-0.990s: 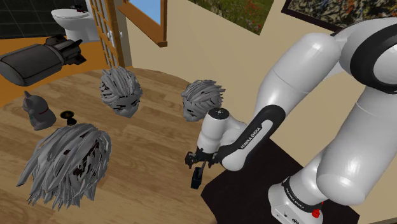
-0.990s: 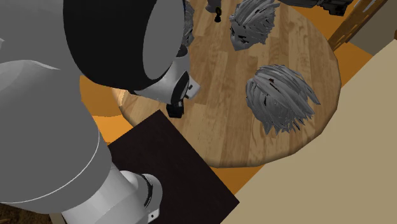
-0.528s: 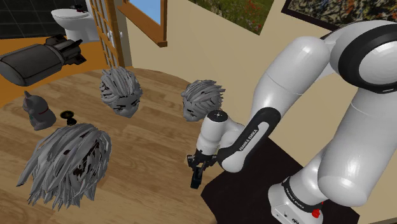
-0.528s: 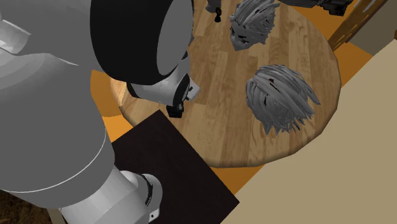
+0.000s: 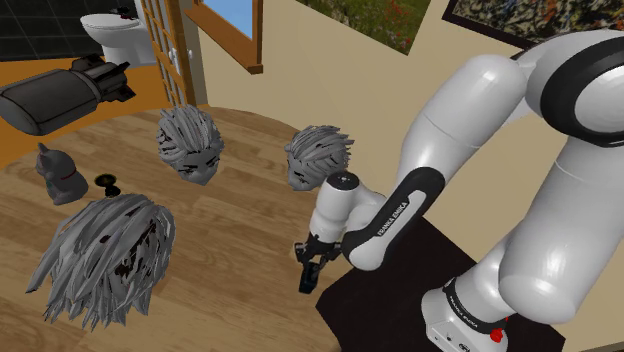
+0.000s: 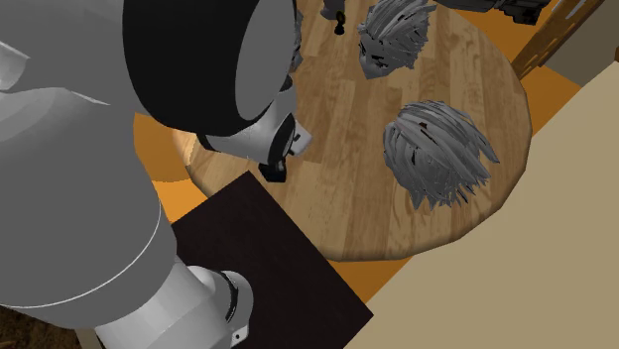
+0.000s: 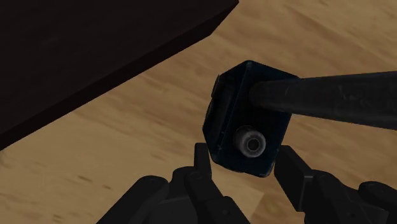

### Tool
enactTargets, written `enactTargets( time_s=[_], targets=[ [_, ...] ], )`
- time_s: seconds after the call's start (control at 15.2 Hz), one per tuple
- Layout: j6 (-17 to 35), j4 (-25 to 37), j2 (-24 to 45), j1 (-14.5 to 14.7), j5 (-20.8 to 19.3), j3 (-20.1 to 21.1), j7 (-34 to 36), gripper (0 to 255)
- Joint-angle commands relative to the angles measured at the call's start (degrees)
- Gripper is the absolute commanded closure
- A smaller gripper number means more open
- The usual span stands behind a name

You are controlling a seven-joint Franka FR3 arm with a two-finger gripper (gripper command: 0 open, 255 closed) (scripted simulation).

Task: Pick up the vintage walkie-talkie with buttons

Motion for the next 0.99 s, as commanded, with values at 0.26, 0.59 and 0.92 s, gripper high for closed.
enactTargets(
  time_s=[0.26,0.59,0.92],
  targets=[
    [-4.99,-1.11,-6.21,-4.96,6.31,6.60,-4.18,255],
    [-9.76,-1.61,-11.99,-7.37,13.36,10.63,-8.90,255],
    [-13.02,-1.66,-15.69,-7.53,17.37,11.63,-11.55,255]
  ],
)
